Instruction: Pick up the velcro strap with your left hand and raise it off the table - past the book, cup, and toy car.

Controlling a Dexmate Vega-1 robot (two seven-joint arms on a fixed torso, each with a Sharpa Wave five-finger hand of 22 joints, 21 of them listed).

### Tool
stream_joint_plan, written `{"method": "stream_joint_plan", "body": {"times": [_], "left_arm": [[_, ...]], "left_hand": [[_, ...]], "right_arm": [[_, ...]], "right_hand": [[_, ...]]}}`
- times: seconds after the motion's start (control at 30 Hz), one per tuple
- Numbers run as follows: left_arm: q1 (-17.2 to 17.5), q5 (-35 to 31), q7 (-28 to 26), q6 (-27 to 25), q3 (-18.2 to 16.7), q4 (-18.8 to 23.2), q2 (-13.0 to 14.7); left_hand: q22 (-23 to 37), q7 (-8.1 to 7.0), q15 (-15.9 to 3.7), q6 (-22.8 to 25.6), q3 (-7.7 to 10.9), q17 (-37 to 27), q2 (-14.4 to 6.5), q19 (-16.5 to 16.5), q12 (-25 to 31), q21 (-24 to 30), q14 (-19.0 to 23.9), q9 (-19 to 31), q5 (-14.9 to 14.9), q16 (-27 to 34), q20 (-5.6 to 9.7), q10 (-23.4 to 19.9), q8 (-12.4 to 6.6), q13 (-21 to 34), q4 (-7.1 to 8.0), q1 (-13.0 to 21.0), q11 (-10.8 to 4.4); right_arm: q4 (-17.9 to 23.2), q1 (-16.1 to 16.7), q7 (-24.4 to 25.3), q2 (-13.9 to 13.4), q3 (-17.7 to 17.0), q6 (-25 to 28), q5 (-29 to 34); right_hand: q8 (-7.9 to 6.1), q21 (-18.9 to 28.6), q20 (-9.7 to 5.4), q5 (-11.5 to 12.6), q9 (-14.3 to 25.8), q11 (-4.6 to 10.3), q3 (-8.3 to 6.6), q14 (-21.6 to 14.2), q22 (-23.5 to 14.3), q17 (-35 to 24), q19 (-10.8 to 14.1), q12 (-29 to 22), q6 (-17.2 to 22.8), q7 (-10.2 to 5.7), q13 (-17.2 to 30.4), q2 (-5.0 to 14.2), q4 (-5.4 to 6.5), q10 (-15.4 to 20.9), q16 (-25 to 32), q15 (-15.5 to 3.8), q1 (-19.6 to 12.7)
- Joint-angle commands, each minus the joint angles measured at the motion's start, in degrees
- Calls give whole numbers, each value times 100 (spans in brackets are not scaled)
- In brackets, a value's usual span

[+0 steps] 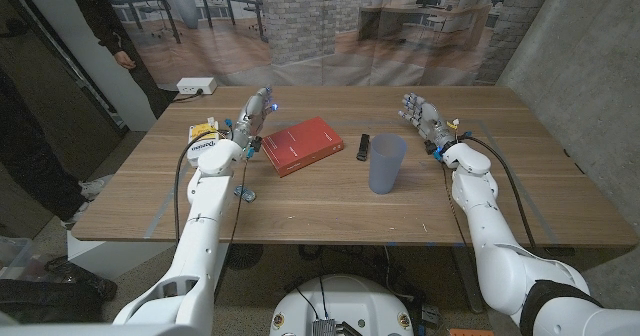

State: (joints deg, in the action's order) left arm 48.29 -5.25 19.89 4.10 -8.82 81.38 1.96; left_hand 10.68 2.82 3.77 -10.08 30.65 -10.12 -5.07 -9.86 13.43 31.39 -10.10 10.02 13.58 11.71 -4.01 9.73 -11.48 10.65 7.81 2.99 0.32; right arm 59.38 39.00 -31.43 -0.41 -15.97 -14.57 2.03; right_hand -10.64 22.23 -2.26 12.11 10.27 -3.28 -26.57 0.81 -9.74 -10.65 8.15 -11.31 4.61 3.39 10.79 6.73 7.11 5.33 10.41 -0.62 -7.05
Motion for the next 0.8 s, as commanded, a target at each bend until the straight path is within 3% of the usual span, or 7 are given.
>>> {"method": "stream_joint_plan", "body": {"times": [0.03,0.8], "left_arm": [[-110,-712,77,-105,66,239,-125],[-216,-1456,101,-154,284,634,-1]], "left_hand": [[13,-54,-13,-112,5,5,-147,-186,37,25,-164,7,33,18,-3,-118,-43,17,-81,97,-31],[10,-86,-94,202,57,11,-129,-20,94,17,168,16,40,23,14,-479,-54,20,-259,328,-118]], "right_arm": [[-146,-80,-343,64,-372,-138,199],[-378,-174,-592,25,-601,-361,164]], "right_hand": [[-43,-15,-30,54,25,0,-16,-9,-10,3,37,-16,39,38,30,-9,-26,30,44,15,-54],[-45,-51,-27,69,26,-8,-21,-27,-11,18,71,-19,57,50,30,-18,-65,52,45,36,-72]]}}
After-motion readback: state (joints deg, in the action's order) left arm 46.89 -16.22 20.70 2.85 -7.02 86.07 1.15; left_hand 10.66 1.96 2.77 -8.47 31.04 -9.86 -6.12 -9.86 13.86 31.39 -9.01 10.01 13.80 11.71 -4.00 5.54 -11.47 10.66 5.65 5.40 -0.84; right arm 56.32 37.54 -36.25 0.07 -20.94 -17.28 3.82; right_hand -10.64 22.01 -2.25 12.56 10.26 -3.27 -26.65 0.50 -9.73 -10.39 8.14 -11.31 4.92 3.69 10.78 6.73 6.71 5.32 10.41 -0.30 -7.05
